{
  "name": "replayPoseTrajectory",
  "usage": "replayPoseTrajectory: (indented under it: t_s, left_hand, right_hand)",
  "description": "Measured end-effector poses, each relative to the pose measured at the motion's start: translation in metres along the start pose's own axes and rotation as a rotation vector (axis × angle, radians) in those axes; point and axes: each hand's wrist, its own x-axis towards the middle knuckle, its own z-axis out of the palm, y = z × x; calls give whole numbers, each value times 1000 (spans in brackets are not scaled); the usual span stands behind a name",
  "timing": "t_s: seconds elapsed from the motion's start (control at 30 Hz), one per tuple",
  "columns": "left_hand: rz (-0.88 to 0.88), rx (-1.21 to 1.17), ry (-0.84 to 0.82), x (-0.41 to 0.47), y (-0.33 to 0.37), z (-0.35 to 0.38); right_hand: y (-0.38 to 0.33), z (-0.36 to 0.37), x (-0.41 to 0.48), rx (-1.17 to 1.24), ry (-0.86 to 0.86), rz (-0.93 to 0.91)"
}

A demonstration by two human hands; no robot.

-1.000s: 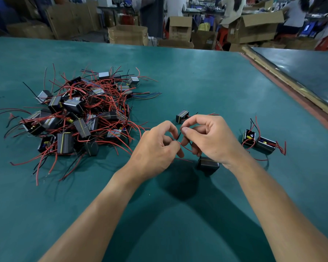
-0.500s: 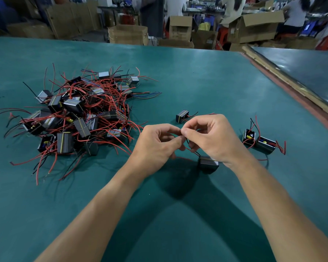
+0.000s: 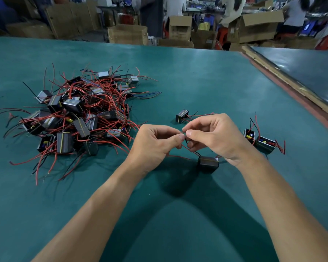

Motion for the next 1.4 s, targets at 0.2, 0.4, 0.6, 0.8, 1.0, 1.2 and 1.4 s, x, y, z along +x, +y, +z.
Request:
replayPoseTrajectory:
  t_s: [0.2,0.4,0.6,0.8,1.0,1.2,1.4]
  left_hand:
    - [-5,-21,-5,0,0,0]
    - [-4,29,-37,0,-1,-2]
    - [1,22,-69,1,-5,-1]
    - [23,88,-71,2,-9,1]
    - [17,65,-62,1,-8,4]
    - [29,85,-43,2,-7,4]
    - [74,166,-89,0,-5,5]
  right_hand:
    - [-1,0,-1,-14,-27,1]
    - [-3,1,-2,-44,-9,-47]
    - [0,1,-1,-108,-14,-76]
    - [0,0,0,-99,-14,-93]
    - [-1,-2,0,-76,-16,-86]
    - [-3,-5,0,-86,13,-75]
    - [-3,-3,0,-120,-8,-84]
